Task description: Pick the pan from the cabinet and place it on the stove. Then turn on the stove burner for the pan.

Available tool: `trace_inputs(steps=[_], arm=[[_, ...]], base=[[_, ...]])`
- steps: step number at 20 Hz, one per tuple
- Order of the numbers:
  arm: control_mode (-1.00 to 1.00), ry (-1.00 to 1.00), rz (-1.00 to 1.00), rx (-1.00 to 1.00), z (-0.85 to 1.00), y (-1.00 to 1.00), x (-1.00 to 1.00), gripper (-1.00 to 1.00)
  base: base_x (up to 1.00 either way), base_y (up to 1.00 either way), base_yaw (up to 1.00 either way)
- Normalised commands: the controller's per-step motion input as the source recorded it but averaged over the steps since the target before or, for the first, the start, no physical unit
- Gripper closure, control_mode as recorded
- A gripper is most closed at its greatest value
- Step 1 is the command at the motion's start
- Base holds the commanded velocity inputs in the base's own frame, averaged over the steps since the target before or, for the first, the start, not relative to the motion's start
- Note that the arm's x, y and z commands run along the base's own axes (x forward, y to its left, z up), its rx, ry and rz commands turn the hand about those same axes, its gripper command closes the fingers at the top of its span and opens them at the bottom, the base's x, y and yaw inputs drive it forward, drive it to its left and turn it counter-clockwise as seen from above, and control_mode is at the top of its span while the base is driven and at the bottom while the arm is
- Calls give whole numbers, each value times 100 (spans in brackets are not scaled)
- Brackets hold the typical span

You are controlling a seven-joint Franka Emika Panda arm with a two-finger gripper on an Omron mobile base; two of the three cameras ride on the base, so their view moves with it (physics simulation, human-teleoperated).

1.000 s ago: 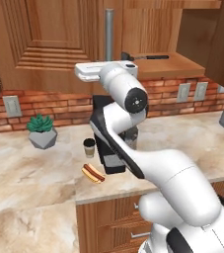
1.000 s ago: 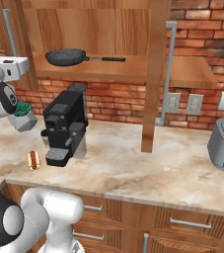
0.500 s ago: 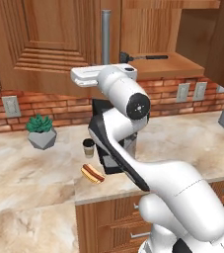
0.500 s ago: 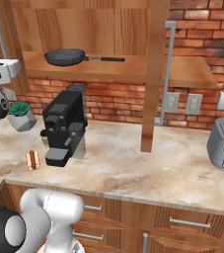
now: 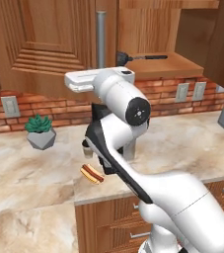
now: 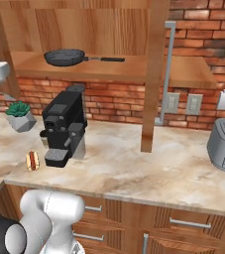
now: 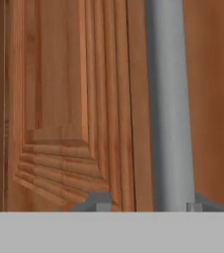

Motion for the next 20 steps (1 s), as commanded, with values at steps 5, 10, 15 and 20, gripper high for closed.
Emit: trace_inputs(steps=[5, 10, 15, 20], arm=[[-100, 1, 1, 0, 0, 81, -39, -100], [-100, 0, 1, 0, 0, 35, -20, -100], [-100, 0, 0, 0, 0, 6, -32, -100], [-100, -4, 0, 0, 0, 0, -49, -100]], base=[[0, 0, 0], [0, 0, 0], [0, 0, 0], [0, 0, 0]])
